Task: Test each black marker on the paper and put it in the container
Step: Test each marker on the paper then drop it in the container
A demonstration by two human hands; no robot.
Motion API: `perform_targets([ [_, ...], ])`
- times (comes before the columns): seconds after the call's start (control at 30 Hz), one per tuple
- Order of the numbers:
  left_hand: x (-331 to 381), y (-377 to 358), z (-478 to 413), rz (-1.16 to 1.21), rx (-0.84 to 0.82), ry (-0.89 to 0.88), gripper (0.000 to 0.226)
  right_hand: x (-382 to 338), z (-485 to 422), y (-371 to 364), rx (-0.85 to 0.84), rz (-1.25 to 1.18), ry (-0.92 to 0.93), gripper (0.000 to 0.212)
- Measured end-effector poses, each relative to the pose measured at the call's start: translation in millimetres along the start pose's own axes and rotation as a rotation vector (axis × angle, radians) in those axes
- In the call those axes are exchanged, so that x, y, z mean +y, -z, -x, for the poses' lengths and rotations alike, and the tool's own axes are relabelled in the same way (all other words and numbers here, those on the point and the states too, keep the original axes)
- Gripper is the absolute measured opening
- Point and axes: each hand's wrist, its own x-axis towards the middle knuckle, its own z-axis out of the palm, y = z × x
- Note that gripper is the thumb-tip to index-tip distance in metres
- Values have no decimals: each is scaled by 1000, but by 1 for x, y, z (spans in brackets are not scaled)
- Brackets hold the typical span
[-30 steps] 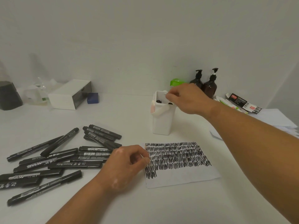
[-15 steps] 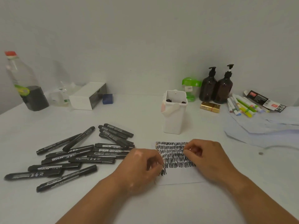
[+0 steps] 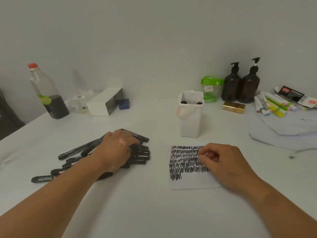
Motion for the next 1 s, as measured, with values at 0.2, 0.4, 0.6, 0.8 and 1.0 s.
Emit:
perform_targets([
  [0.2,0,0,-5,-5,135,-57,26,-3,2,2,-14,-11,-11,13],
  [0.4,43,33,-11,572,346,103,21,-8,4,1,-18,-16,-32,8],
  [0.6,88,20,-9,1401,163,141,33,-19,8,5,-93,-29,108,25],
  [0.8,102,-18,-4,1662,17,132,29,-23,6,-1,-130,-200,66,24],
  [1.0,109,-22,8,961,101,-51,25,-26,6,-4,-36,-415,-6,18],
])
